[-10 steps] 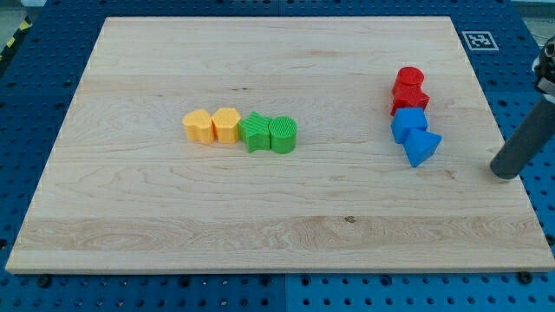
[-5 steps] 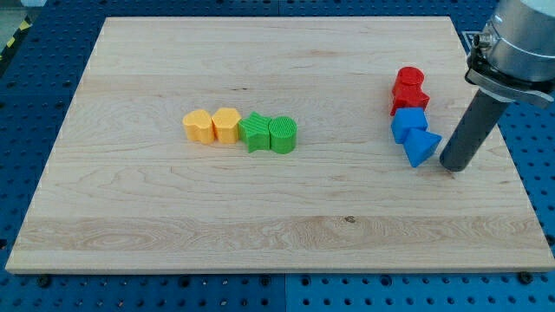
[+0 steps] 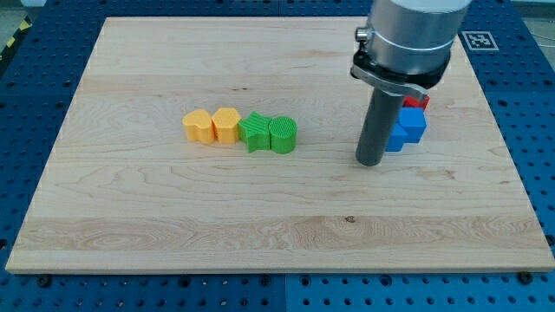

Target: Push the triangle to the center of the board

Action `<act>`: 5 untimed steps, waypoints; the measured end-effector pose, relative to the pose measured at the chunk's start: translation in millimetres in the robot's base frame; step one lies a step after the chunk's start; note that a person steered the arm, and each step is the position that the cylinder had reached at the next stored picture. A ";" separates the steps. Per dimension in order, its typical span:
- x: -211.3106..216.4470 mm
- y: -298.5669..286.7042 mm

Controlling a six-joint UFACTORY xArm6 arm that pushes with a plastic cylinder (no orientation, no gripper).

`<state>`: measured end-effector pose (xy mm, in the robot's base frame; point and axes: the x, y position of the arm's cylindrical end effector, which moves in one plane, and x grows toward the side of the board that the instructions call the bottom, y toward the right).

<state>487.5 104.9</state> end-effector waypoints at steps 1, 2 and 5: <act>-13.5 -9.0; -10.5 24.8; 24.4 57.8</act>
<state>511.8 162.7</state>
